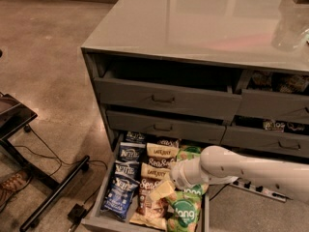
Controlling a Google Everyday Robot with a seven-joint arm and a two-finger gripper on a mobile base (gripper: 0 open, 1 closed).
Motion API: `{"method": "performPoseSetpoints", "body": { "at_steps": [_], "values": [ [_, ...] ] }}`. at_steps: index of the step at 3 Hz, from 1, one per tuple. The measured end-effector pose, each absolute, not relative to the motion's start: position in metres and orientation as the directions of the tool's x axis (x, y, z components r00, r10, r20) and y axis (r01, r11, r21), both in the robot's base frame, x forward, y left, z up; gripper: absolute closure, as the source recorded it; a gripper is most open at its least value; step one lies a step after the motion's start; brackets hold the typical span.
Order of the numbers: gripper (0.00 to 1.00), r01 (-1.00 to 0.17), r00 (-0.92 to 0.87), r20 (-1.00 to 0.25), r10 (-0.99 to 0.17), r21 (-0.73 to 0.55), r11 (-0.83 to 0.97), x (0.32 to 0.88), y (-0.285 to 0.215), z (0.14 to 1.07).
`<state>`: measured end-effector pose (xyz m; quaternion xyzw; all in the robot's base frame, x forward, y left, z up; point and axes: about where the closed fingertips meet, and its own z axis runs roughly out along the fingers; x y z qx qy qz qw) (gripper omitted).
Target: Pick brown chip bag from bottom drawer and place on counter
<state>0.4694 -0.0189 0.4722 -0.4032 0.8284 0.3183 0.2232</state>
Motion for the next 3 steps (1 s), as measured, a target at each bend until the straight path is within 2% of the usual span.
{"method": "performPoseSetpoints", "body": {
  "at_steps": [1, 2, 3],
  "values": [
    [0.00, -0.805, -0.582, -0.629, -0.515, 0.359, 0.471, 0.470, -0.015, 0.465],
    [0.00, -0.761, -0.641, -0.589, -0.492, 0.400, 0.511, 0.471, 0.000, 0.409],
    [0.00, -0.654, -0.740, -0.542, -0.399, 0.439, 0.616, 0.479, 0.012, 0.333]
  ]
}}
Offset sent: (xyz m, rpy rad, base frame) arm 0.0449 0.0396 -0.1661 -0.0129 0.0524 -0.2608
